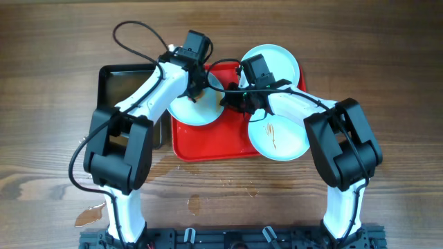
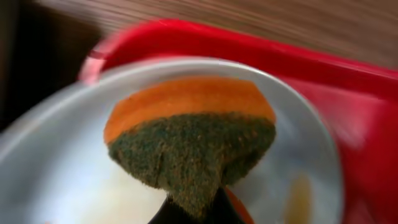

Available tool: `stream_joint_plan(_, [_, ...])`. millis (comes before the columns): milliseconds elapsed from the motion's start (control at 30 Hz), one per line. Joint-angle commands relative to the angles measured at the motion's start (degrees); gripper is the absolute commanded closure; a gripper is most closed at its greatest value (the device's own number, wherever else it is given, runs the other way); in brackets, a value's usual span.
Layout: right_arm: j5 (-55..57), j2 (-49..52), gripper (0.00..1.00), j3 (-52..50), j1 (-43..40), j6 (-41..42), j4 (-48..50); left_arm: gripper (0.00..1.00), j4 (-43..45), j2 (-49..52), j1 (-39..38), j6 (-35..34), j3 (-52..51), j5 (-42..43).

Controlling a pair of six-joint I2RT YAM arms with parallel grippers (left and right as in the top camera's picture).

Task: Clean dirty plates on tray and stack at the side
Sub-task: 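Lift the cleaned plate with the right gripper and carry it right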

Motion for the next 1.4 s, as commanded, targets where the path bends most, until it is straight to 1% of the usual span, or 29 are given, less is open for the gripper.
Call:
stream_joint_plan(0, [0.1,1.9,0.96,0.0,-0.1,0.1,-0.3,0.96,-5.2,-2.9,1.6,-4.6,3.5,-3.0])
stream_joint_plan(133, [0.1,1.9,0.96,0.1,-0.2,-0.1,-0.2,0.96,-14.7,-9.4,5.6,-4.2,6.1,10.0])
stream_joint_plan(200, [0.1,1.7,0.96,0.1,-0.3,-0.1,-0.1,0.96,-17.8,-11.9,8.0,-4.1,6.1,14.0])
stream_joint_plan(233, [0.1,1.2,0.96,0.1,-0.3,-0.6,-0.1,0.96,-18.9,-12.6,9.0,-4.0,6.1,14.6])
stream_joint_plan(333, [0.7,-3.1,0.96,0.2,-0.6,-4.4,-0.9,0.96,-21.4,-13.4,11.5,0.3,6.1,15.1])
stream_joint_plan(433, [5.7,-8.7,0.95,0.2,-0.6,-6.4,-4.7,0.96,-21.8,-13.4,11.8,0.6,6.0,15.3])
stream_joint_plan(600, [17.8,-18.7,0.96,0.2,-0.3,-11.1,-14.1,0.96,-20.5,-13.4,11.7,0.6,6.0,15.2])
stream_joint_plan(767, [32.7,-25.8,0.96,0.2,0.3,-12.6,-22.2,0.96,-18.6,-13.4,11.8,0.6,6.0,15.2])
stream_joint_plan(900, [45.5,-28.8,0.96,0.2,4.1,-12.7,-26.5,0.96,-17.0,-13.4,11.9,0.6,6.0,15.2])
stream_joint_plan(1100, [69.5,-29.2,0.96,0.3,15.0,-12.7,-29.5,0.96,-15.7,-13.4,11.9,0.6,6.0,15.2])
stream_joint_plan(1233, [88.3,-29.1,0.96,0.3,22.8,-13.6,-29.5,0.96,-15.7,-13.4,11.9,0.6,6.0,15.2])
stream_joint_plan(1367, [102.6,-29.1,0.96,0.3,27.9,-14.4,-28.9,0.96,-15.7,-13.4,11.9,0.6,6.0,15.2])
